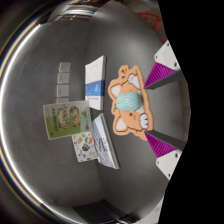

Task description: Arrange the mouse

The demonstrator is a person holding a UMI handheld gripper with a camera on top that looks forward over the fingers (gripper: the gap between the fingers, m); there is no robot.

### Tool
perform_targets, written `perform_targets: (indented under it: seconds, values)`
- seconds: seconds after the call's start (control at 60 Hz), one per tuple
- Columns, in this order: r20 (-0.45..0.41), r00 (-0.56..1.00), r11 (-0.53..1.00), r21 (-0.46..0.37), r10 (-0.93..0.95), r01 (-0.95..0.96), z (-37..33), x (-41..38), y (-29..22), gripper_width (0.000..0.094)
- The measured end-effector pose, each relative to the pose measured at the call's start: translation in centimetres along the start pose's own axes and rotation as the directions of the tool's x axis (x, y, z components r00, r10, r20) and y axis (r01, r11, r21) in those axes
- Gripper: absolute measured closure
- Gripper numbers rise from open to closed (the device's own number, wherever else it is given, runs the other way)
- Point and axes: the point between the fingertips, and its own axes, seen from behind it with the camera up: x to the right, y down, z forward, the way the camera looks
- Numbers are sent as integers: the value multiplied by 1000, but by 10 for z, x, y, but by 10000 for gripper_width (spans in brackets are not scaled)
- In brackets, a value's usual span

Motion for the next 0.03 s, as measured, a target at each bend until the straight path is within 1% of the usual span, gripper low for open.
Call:
perform_targets:
  seconds: [0.033]
  values:
    - [-12, 1000, 1000, 4, 0, 0, -12, 3, 7, 84]
